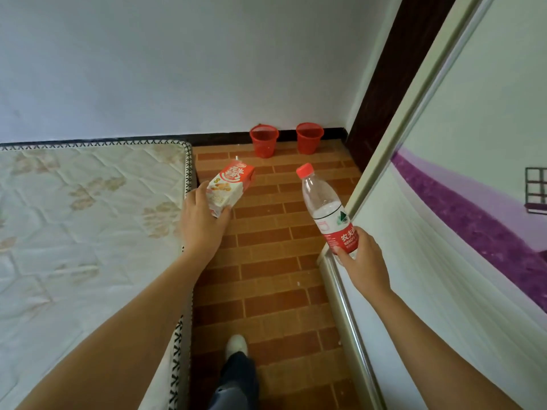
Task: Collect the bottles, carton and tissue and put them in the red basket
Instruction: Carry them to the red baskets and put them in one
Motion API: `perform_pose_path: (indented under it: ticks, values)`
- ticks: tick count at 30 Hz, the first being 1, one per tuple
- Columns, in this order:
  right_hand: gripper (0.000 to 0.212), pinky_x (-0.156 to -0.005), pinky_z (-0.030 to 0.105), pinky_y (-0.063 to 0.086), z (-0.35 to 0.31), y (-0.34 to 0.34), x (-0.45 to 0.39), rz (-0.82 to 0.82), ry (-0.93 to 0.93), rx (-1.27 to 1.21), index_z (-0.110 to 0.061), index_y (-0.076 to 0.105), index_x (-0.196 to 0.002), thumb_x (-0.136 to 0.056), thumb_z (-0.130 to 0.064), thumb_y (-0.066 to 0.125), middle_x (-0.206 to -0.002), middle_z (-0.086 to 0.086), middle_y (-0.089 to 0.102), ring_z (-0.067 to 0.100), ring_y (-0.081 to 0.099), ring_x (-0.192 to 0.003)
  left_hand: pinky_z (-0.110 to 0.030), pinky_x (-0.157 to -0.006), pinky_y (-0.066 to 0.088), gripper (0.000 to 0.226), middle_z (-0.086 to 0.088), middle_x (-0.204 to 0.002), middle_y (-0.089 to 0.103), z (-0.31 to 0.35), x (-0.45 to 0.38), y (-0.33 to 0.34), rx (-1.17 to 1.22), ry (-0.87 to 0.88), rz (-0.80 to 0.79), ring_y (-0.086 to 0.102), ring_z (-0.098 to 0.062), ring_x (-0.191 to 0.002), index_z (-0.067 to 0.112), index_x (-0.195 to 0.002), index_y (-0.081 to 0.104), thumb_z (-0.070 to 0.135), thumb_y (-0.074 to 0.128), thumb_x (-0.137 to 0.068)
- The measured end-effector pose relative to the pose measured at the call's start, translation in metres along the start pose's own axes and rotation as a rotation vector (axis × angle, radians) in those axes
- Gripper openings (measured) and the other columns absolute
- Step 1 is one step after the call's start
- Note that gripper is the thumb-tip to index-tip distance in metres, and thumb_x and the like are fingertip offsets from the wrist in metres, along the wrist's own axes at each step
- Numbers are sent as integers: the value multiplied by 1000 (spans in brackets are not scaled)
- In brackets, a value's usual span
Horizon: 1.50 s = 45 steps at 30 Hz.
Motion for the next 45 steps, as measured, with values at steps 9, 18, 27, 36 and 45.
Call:
perform_pose_path:
  ticks: [9, 18, 27, 36, 45]
  values:
    - [65, -93, 38, 47, -42, 33, -125, 44, 95, -90, -21, 36, -133, -78, -46, 61, -129, 5, 52, 23, 53, -115, -45, -100, 41, 64, -15, -134, 46, -7, -154, 50, 28, 32, -77, 44, -32, -122, 12, -139, 36, 25, 63, -82]
    - [65, -93, 41, 50, -53, 52, -244, 59, 95, -78, -18, 36, -133, -78, -43, 63, -127, 7, 51, 23, 53, -114, -47, -94, 45, 63, -16, -129, 49, 0, -260, 104, -15, 46, -99, 46, -33, -119, 12, -136, 39, 27, 64, -81]
    - [68, -89, 43, 53, -59, 79, -424, -18, 62, -71, -19, 33, -134, -78, -44, 62, -127, 7, 52, 24, 56, -110, -46, -93, 41, 65, -18, -129, 49, 33, -396, 176, -67, 8, -78, 46, -35, -118, 9, -136, 39, 24, 67, -80]
    - [67, -86, 38, 52, -74, 82, -567, -2, 55, -47, -14, 33, -136, -81, -37, 63, -129, 9, 51, 25, 55, -110, -43, -93, 40, 65, -16, -132, 48, 71, -510, 244, -52, 14, -77, 46, -33, -120, 10, -139, 36, 24, 66, -82]
    - [63, -85, 34, 51, -87, 112, -711, -23, 73, -89, -17, 34, -135, -82, -36, 62, -127, 9, 51, 24, 56, -110, -44, -95, 45, 67, -13, -137, 46, 70, -655, 311, -35, -12, -89, 46, -30, -122, 14, -140, 34, 29, 66, -83]
Point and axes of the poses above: each hand's wrist, its own x-axis away from the middle knuckle, its own y-axis out of the palm, z = x × y, the point moved 10 cm from there along -x, towards the middle knuckle
